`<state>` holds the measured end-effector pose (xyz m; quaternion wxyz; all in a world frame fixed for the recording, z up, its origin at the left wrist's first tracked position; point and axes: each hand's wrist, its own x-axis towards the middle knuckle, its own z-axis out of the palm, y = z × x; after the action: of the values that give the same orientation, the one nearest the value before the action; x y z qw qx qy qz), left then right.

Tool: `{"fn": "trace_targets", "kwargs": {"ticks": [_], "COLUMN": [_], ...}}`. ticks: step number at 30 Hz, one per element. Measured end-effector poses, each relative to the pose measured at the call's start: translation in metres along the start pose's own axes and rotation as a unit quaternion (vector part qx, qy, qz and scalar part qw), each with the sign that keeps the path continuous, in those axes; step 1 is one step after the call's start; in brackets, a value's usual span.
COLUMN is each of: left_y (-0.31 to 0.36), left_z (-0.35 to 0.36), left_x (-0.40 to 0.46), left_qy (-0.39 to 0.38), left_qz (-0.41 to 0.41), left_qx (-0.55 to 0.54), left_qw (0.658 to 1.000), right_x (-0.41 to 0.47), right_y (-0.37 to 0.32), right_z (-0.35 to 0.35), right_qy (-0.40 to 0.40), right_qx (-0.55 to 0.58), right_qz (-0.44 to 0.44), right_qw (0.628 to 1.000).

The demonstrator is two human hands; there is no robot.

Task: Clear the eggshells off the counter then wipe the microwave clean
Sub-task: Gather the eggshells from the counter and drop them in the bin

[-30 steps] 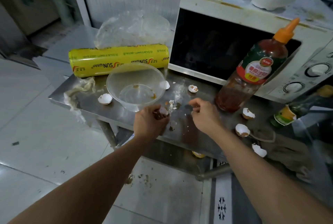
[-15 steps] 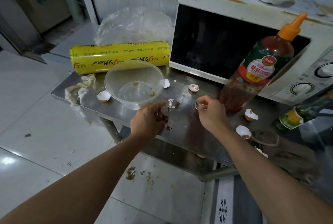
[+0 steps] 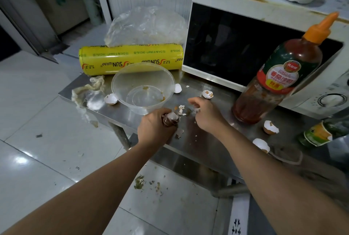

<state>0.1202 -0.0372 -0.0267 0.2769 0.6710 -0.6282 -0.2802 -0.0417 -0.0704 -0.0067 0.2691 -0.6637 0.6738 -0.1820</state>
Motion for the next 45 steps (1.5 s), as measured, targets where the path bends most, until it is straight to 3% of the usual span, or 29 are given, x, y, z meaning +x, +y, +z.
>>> {"fn": "trace_targets", "kwargs": {"ticks": [5,12,17,23,30,45], "left_y": [0.000,0.004,0.001,-0.003,-0.004,0.005], "left_z": [0.006,0.011,0.011,0.004,0.003,0.005], "left_x": [0.002,0.002,0.003,-0.001,-0.001,0.003], "left_qy": [-0.003,0.013,0.011,0.013,0.023,0.001], "left_qz": [-0.006,0.004,-0.001,0.009,0.008,0.017], "left_qx": [0.030,0.054,0.045,0.017,0.020,0.040], "left_qw": [1.000,0.998,0.999,1.000,1.000,0.999], "right_x": [0.014,0.016,0.007,-0.007,-0.004,-0.010], "right_y": [-0.004,-0.001,0.003,0.002,0.007,-0.004], "right_z": [0.004,0.007,0.003,0.002,0.006,0.019], "right_qy": [-0.061,-0.079,-0.032,-0.069,-0.009,-0.020], "right_qx": [-0.031,-0.061,-0.025,-0.034,-0.039,0.053], "right_qz": [-0.005,-0.018,-0.017,-0.058,-0.025,-0.043], "right_qw": [0.998,0.995,0.999,0.995,0.999,0.997]}}
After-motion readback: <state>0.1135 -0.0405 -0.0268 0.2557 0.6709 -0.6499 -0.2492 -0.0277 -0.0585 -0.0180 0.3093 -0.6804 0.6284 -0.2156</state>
